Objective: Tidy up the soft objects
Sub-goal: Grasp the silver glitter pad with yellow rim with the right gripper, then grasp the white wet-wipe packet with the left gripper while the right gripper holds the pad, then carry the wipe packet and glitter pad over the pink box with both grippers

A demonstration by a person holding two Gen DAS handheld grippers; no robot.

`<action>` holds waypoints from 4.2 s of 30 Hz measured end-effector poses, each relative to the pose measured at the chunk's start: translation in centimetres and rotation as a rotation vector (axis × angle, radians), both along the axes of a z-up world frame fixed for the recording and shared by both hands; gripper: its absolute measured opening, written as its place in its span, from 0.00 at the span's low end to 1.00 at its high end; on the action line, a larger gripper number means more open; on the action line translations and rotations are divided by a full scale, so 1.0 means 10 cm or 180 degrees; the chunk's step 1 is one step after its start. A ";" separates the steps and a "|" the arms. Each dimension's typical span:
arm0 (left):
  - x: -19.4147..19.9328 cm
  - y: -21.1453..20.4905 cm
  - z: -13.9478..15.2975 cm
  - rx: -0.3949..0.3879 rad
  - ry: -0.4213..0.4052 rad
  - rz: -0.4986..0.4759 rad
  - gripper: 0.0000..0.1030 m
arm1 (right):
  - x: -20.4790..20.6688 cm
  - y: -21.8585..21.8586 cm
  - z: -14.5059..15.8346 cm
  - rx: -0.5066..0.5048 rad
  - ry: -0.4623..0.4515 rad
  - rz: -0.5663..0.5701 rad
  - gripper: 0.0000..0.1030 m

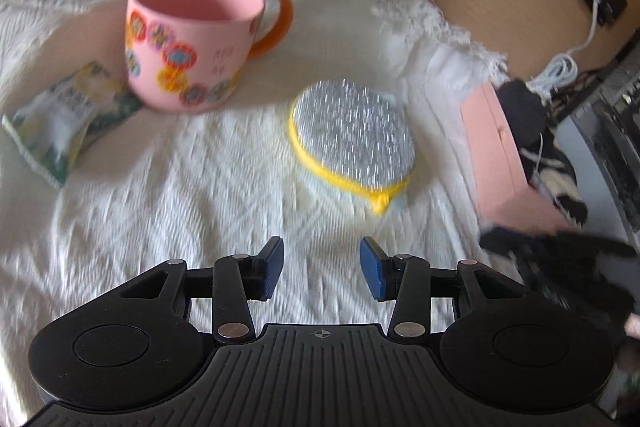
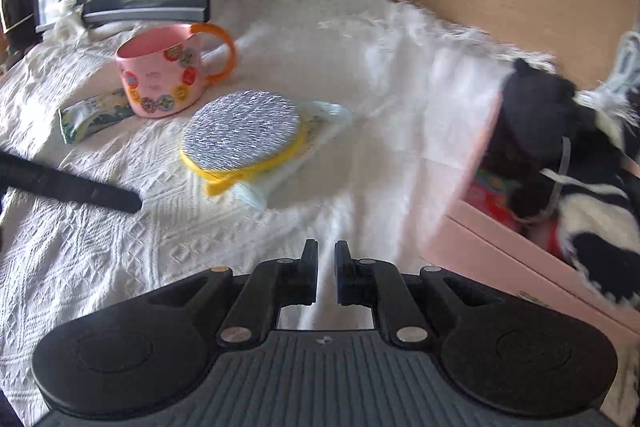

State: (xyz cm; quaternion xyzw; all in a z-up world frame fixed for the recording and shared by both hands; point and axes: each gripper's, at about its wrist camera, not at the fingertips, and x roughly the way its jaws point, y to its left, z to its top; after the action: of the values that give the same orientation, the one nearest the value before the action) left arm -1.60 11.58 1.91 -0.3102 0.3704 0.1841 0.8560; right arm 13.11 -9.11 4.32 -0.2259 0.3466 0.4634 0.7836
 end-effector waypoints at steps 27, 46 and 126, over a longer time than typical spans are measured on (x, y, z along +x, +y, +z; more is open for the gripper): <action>0.47 0.40 -0.15 0.0123 0.0028 -0.0197 0.30 | 0.59 0.99 -0.03 0.0879 0.1622 -0.0102 0.28; 0.93 0.08 0.08 0.0412 -0.0185 -0.0495 0.30 | 0.13 -0.58 0.08 0.0682 0.1094 -0.0896 0.14; 0.05 -1.12 -0.24 0.0930 0.0450 -0.0864 0.81 | -0.05 -0.81 -0.24 -0.0080 -0.0358 -0.0848 0.97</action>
State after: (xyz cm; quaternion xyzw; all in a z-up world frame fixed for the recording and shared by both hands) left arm -1.13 0.36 -0.54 -0.1164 0.4373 0.1402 0.8807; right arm 12.63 -17.18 1.97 -0.2133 0.3349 0.3375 0.8535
